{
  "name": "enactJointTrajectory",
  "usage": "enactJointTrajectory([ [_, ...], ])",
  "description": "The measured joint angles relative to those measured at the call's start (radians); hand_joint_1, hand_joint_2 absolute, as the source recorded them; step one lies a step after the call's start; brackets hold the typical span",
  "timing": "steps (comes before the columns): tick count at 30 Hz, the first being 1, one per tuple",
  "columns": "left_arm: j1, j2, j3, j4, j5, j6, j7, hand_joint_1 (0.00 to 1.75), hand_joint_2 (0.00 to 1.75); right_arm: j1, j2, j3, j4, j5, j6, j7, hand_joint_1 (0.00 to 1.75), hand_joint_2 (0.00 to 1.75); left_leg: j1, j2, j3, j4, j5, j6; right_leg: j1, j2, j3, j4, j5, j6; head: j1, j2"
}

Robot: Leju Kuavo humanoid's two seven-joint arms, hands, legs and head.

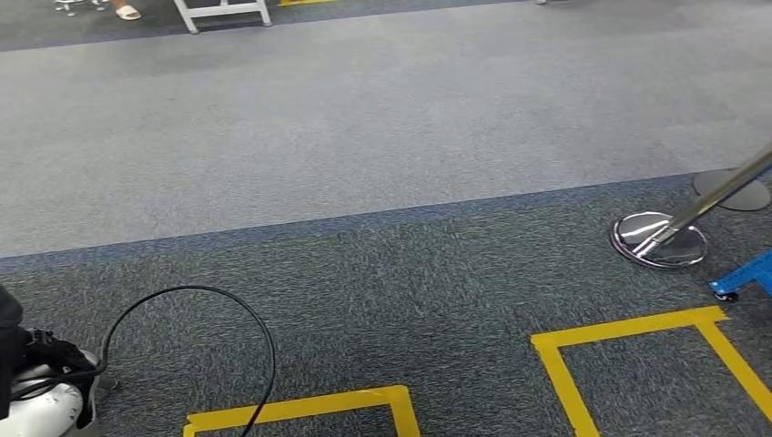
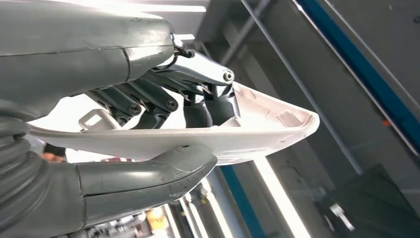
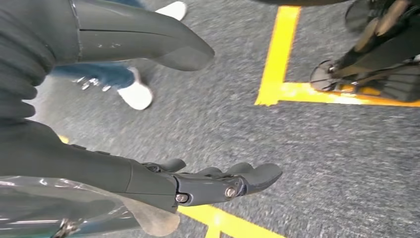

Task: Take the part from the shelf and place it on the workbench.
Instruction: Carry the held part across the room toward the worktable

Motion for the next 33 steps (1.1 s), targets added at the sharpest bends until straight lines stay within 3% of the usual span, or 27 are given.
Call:
enactJointTrajectory([
  [1,0.000,0.006,-0.004,0.004,0.010,0.001,0.000,1.75,1.75,0.000,-0.001,0.000,0.000,0.004,-0.002,0.012,0.00,1.75,0.003,0.005,-0.021,0.042,-0.010,-0.002,0.001,-0.016,0.002,0.000,-0.003,0.000,0.000,0.000],
  [2,0.000,0.011,-0.007,0.008,0.018,0.002,0.000,1.75,1.75,0.000,-0.001,0.001,0.000,0.009,-0.004,0.026,0.00,1.75,0.004,0.008,-0.027,0.052,-0.001,-0.002,0.002,-0.031,0.004,0.000,-0.005,0.000,0.000,0.000],
  [4,0.000,0.020,-0.012,0.014,0.030,0.003,0.000,1.75,1.75,-0.002,-0.001,0.005,0.000,0.023,-0.005,0.058,0.00,1.75,0.003,0.024,0.020,-0.044,0.064,0.003,0.003,-0.058,0.013,0.000,-0.012,0.002,0.000,0.000],
  [6,-0.003,0.023,-0.014,0.019,0.024,0.003,0.000,1.75,1.75,-0.002,-0.001,0.011,0.000,0.035,-0.001,0.089,0.00,1.75,-0.011,0.078,0.081,-0.168,0.107,0.016,0.006,-0.078,0.021,0.001,-0.020,0.009,-0.001,0.000],
  [7,-0.006,0.024,-0.015,0.022,0.017,0.003,0.000,1.75,1.75,-0.002,-0.001,0.014,0.000,0.040,0.002,0.102,0.00,1.75,-0.018,0.100,0.097,-0.203,0.113,0.022,0.008,-0.088,0.023,0.000,-0.024,0.013,-0.001,0.000],
  [8,-0.008,0.025,-0.016,0.024,0.007,0.003,0.000,1.75,1.75,-0.002,-0.001,0.016,0.000,0.043,0.004,0.113,0.00,1.75,-0.025,0.109,0.101,-0.216,0.108,0.027,0.009,-0.099,0.024,0.000,-0.027,0.018,-0.002,0.000],
  [10,-0.010,0.025,-0.017,0.027,-0.014,0.004,0.000,1.75,1.75,-0.005,-0.002,0.021,0.000,0.048,0.009,0.126,0.00,1.75,-0.027,0.085,0.101,-0.227,0.110,0.037,0.007,-0.116,0.029,-0.002,-0.034,0.029,-0.003,0.000],
  [12,-0.013,0.026,-0.017,0.029,-0.033,0.005,0.000,1.75,1.75,-0.007,-0.002,0.024,0.000,0.049,0.011,0.130,0.00,1.75,-0.021,0.061,0.108,-0.239,0.114,0.050,0.002,-0.074,0.022,0.022,-0.055,0.037,-0.001,0.000],
  [14,-0.016,0.028,-0.018,0.032,-0.054,0.005,0.000,1.75,1.75,-0.006,-0.003,0.025,0.000,0.044,0.016,0.125,0.00,1.75,-0.016,0.036,0.112,-0.243,0.115,0.059,-0.001,-0.008,-0.035,0.134,-0.107,0.040,0.004,0.000],
  [16,-0.015,0.038,-0.023,0.038,-0.074,0.005,0.000,1.75,1.75,0.000,-0.003,0.025,0.000,0.035,0.022,0.112,0.00,1.75,-0.015,0.004,0.113,-0.242,0.114,0.062,-0.001,0.013,-0.111,0.260,-0.144,0.043,0.007,0.000],
  [17,-0.014,0.045,-0.025,0.041,-0.080,0.005,0.000,1.75,1.75,0.002,-0.003,0.025,0.000,0.033,0.024,0.106,0.00,1.75,-0.014,-0.011,0.114,-0.241,0.113,0.062,-0.001,0.014,-0.129,0.277,-0.134,0.045,0.007,0.000],
  [18,-0.013,0.052,-0.028,0.044,-0.083,0.005,0.000,1.75,1.75,0.003,-0.003,0.024,0.000,0.031,0.025,0.101,0.00,1.75,-0.013,-0.028,0.115,-0.240,0.112,0.060,-0.002,0.016,-0.129,0.254,-0.105,0.046,0.007,0.000],
  [19,-0.013,0.058,-0.029,0.046,-0.085,0.005,0.000,1.75,1.75,0.002,-0.003,0.024,0.000,0.031,0.025,0.099,0.00,1.75,-0.010,-0.043,0.117,-0.237,0.109,0.057,-0.003,0.023,-0.113,0.200,-0.063,0.048,0.007,0.000],
  [21,-0.014,0.065,-0.031,0.048,-0.088,0.005,0.000,1.75,1.75,0.001,-0.003,0.024,0.001,0.031,0.025,0.094,0.00,1.75,-0.007,-0.070,0.115,-0.225,0.101,0.045,-0.010,0.065,-0.062,0.075,-0.002,0.050,0.007,0.000],
  [23,-0.015,0.070,-0.034,0.050,-0.093,0.005,0.000,1.75,1.75,0.000,-0.003,0.024,0.001,0.031,0.025,0.090,0.00,1.75,-0.005,-0.091,0.108,-0.216,0.097,0.032,-0.012,0.093,-0.035,0.023,0.005,0.044,0.008,0.000],
  [25,-0.015,0.078,-0.035,0.051,-0.097,0.005,0.000,1.75,1.75,-0.001,-0.003,0.024,0.001,0.032,0.026,0.084,0.00,1.75,-0.001,-0.107,0.104,-0.216,0.099,0.022,-0.008,0.077,-0.029,0.019,0.005,0.031,0.008,0.000],
  [27,-0.015,0.086,-0.035,0.052,-0.100,0.005,0.000,1.75,1.75,-0.001,-0.002,0.024,0.001,0.032,0.026,0.075,0.00,1.75,-0.001,-0.076,0.094,-0.192,0.085,0.013,-0.008,0.055,-0.022,0.013,0.006,0.019,0.003,0.000],
  [29,-0.017,0.092,-0.035,0.054,-0.105,0.005,0.000,1.75,1.75,0.001,-0.002,0.024,0.001,0.032,0.025,0.070,0.00,1.75,-0.001,-0.023,0.055,-0.106,0.041,0.005,-0.004,0.031,-0.013,0.010,0.003,0.008,-0.003,0.000],
  [31,-0.015,0.097,-0.036,0.059,-0.112,0.005,0.000,1.75,1.75,0.002,-0.002,0.024,0.001,0.031,0.025,0.069,0.00,1.75,0.003,-0.003,0.004,-0.002,0.003,0.001,0.001,0.004,-0.007,0.010,-0.004,0.002,-0.004,0.000],
  [33,-0.009,0.105,-0.036,0.065,-0.121,0.005,0.000,1.75,1.75,0.002,-0.002,0.024,0.001,0.031,0.025,0.067,0.00,1.75,0.004,0.003,-0.006,0.011,0.019,0.004,0.005,-0.021,-0.002,0.010,-0.009,0.000,-0.004,0.000],
])
